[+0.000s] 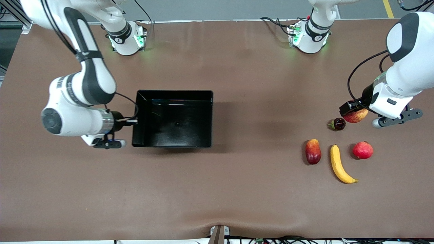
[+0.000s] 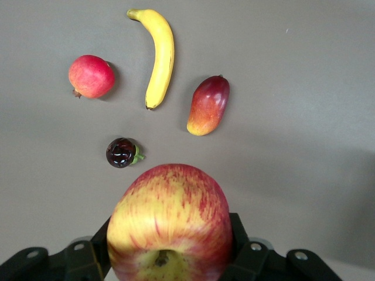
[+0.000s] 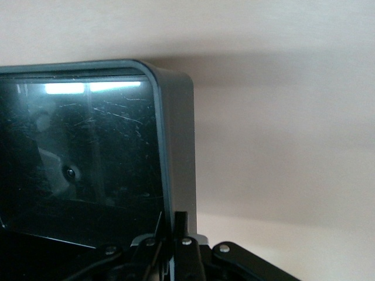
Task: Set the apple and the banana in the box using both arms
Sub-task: 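Push the black box toward the fruit with the right gripper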
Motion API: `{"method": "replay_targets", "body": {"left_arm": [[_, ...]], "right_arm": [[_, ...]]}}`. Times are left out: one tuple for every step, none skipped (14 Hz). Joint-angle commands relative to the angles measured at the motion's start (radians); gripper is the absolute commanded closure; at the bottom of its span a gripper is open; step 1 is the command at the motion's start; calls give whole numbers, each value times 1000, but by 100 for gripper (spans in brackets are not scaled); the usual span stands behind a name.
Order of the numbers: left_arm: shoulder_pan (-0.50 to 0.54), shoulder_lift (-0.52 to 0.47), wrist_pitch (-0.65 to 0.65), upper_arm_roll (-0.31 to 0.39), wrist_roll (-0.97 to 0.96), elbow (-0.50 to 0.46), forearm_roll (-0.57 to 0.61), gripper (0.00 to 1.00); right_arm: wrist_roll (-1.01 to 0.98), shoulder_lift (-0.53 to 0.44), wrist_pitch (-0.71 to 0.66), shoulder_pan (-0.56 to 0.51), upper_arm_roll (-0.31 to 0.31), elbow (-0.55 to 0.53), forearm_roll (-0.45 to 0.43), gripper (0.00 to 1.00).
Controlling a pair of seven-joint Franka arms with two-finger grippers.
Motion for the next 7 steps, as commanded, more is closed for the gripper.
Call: {"method": "replay_targets", "body": {"left_arm": [[4, 6, -23, -1, 13, 25, -1, 100], [3, 6, -24, -1, 11, 32, 1, 100], [3, 4, -24, -3, 10, 40, 1, 100], [-2, 3, -27, -3, 7, 42, 1, 100], [-6, 4, -38, -4, 4, 48, 1, 100], [-8, 7, -46, -6, 1, 63, 1, 100], [-9, 9, -52, -9, -1, 69, 1, 100]], "right_arm": [[29, -17, 85, 77, -9, -42, 34, 100], [51, -15, 121, 106, -9, -51, 34, 100], [83, -11, 154, 144, -9, -57, 35, 100], [124, 1, 179, 163, -9, -56, 37, 100], [153, 6, 195, 187, -9, -56, 37, 100], [183, 18, 208, 216, -9, -56, 37, 100], [210, 31, 225, 236, -9, -58, 37, 100]]}}
